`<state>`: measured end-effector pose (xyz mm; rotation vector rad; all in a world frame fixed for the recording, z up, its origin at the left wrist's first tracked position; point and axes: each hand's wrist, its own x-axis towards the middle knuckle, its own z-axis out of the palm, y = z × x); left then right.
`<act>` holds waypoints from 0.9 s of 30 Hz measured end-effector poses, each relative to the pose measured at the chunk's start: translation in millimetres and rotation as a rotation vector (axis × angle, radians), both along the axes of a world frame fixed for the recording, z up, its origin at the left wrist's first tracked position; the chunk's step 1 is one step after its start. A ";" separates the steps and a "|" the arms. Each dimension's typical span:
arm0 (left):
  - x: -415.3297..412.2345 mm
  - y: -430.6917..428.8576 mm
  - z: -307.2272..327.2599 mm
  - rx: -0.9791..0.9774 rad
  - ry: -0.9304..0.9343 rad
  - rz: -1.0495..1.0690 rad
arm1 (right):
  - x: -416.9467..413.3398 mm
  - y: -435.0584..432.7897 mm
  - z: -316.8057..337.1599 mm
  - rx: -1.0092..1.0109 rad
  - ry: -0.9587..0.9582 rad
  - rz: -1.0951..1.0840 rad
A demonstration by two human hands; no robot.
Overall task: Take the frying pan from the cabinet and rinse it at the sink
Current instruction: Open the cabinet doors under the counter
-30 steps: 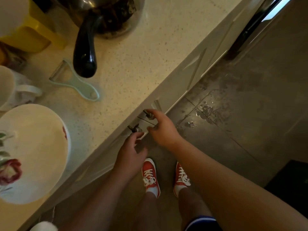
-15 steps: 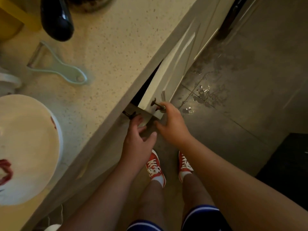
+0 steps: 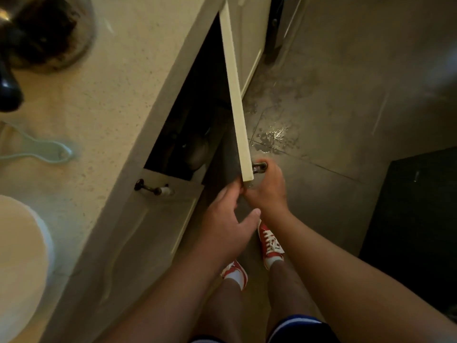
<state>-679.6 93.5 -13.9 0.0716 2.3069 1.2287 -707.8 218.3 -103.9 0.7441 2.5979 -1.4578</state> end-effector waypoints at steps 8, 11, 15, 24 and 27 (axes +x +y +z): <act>-47.5 41.1 -5.7 -0.152 0.443 -0.310 | 15.6 40.2 -8.4 -0.235 0.012 -0.262; -64.5 49.2 -10.6 -0.232 0.541 -0.430 | 22.6 50.2 -12.7 -0.356 0.018 -0.369; -77.0 62.9 -15.9 -0.285 0.623 -0.551 | 22.4 68.4 -18.0 -0.336 -0.005 -0.428; -105.7 139.7 -12.4 -0.383 0.757 -0.657 | -5.0 151.4 -11.8 -0.462 0.093 -0.474; -117.3 171.0 -12.6 -0.435 0.793 -0.660 | -20.7 184.1 -10.3 -0.429 0.105 -0.458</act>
